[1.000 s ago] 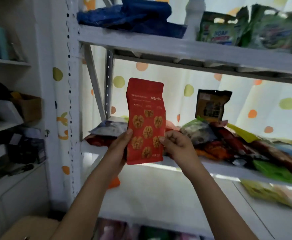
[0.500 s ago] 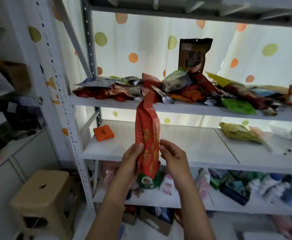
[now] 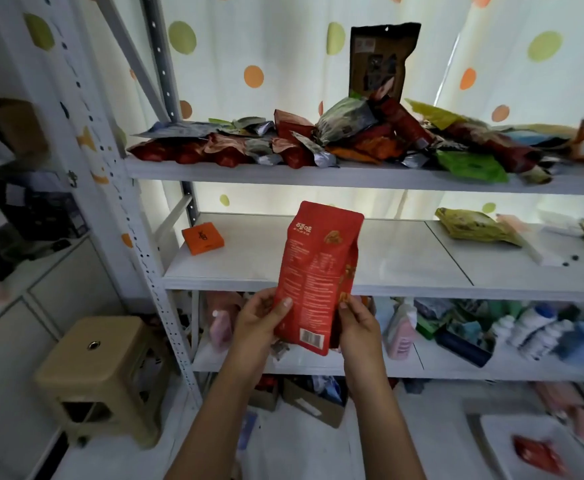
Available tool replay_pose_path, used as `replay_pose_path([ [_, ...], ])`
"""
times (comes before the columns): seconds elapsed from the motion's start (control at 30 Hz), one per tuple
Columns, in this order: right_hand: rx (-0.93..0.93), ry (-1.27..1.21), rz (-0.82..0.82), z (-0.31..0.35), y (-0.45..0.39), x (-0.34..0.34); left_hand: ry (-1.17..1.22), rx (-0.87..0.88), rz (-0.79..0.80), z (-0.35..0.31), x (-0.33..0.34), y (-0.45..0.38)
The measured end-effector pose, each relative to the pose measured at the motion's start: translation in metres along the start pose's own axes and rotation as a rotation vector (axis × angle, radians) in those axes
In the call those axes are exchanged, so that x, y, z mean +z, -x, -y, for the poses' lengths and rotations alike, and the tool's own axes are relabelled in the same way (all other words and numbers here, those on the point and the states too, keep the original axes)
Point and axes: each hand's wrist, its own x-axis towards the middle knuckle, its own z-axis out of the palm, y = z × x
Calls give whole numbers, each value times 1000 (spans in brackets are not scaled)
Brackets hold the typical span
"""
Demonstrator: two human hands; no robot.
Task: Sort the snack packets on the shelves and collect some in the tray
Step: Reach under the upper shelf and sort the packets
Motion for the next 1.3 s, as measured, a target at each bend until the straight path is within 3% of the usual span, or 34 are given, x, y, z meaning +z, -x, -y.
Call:
replay_pose_path([
  [0.3, 81, -119, -137, 12, -26, -40, -183, -42, 57, -6, 42, -36],
  [0.6, 130, -160, -66, -7, -24, -38, -215, 107, 55, 11, 51, -28],
  [0.77, 137, -213, -5, 1, -23, -36, -414, 143, 87, 15, 51, -30],
  [0.9, 98, -228, -16, 13, -24, -43, -388, 142, 214, 2, 64, -33],
  [1.03, -3, -107, -31, 15, -28, -51, -296, 85, 236, -1, 68, -33],
  [1.2, 62, -117, 109, 15, -19, -38, 22, -94, 272, -4, 61, -14],
  [1.3, 51, -137, 121, 10, -14, -32, -83, -96, 238, -16, 45, -12],
])
